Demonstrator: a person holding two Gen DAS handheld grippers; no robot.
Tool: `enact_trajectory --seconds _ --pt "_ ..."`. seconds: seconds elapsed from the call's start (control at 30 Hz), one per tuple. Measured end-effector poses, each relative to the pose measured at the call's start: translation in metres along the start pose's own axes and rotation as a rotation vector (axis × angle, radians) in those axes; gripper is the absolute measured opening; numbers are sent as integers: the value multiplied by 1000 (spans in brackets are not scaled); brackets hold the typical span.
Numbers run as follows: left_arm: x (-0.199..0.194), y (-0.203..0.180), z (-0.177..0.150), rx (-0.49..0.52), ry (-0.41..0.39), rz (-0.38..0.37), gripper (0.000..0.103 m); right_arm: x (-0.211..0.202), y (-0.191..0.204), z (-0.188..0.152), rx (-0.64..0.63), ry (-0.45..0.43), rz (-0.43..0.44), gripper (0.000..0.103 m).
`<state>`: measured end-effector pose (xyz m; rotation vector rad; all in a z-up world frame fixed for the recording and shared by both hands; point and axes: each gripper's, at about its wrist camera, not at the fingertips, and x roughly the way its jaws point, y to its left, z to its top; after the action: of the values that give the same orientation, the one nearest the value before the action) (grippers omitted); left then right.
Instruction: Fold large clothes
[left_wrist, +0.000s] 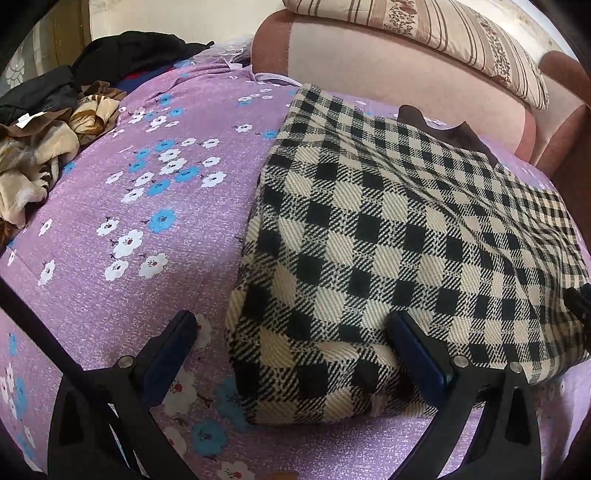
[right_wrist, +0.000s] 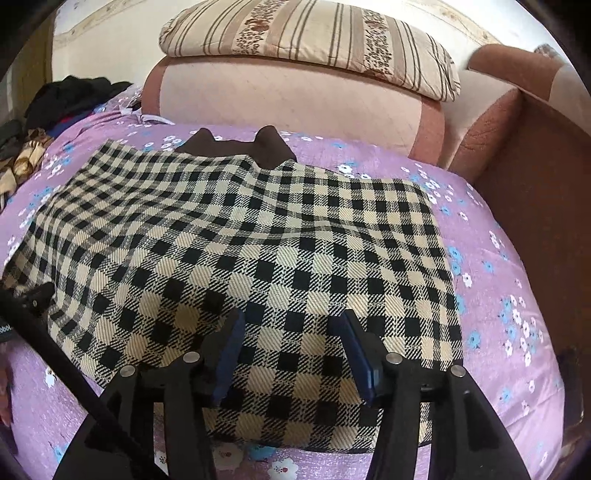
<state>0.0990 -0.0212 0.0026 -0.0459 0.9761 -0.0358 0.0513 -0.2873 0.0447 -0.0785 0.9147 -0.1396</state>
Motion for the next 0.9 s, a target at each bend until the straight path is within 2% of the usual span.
enact_trajectory --seconds 0.43,0.67,0.77,0.9 --pt "1 -1 0 0 0 15 103 -1 6 3 -3 -32 -14 58" --pt "1 -1 -2 2 4 13 103 8 27 4 -54 -14 1 58" --pt "0 -1 -2 6 5 18 103 16 31 -1 -77 22 -21 65" --pt "0 -2 -3 8 4 20 103 21 20 -2 -35 53 -11 73"
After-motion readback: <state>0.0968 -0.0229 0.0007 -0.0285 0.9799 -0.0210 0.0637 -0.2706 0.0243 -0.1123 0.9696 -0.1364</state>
